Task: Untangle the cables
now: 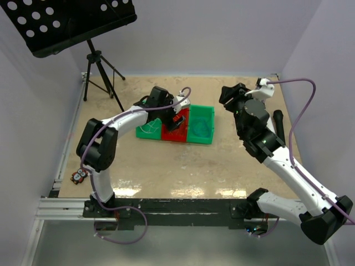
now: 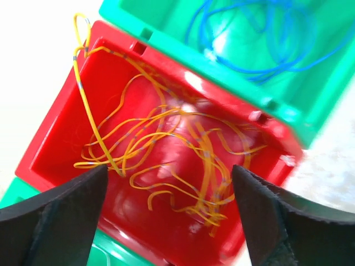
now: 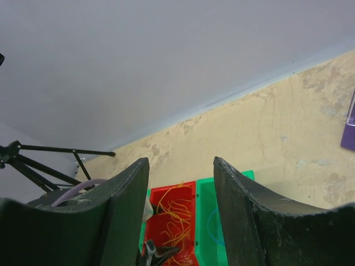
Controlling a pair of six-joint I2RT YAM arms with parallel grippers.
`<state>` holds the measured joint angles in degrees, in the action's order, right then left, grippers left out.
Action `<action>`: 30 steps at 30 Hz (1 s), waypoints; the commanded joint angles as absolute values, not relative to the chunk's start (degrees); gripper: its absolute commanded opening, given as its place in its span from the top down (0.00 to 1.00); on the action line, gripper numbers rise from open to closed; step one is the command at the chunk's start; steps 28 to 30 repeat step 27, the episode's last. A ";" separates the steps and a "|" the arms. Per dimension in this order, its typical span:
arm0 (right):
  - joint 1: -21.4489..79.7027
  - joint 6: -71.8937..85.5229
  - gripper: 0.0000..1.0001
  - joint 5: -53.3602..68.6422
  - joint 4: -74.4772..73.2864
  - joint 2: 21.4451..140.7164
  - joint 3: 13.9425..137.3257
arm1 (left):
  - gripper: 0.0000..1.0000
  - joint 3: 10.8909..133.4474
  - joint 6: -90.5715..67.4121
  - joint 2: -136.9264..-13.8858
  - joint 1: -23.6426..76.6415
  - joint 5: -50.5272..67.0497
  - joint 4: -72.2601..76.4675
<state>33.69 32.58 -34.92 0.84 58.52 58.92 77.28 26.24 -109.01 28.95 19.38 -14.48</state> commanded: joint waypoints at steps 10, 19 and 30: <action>33.57 30.32 0.38 -34.37 -1.93 59.76 65.39 | 0.00 91.20 16.97 -95.81 28.83 35.33 -31.18; 33.49 28.92 0.21 -33.05 -3.95 62.84 67.15 | 0.00 91.17 8.97 -86.33 28.48 13.73 -34.29; 33.57 28.48 0.07 -32.16 -5.19 64.25 62.16 | 0.00 75.34 4.85 -76.47 20.06 13.09 -23.04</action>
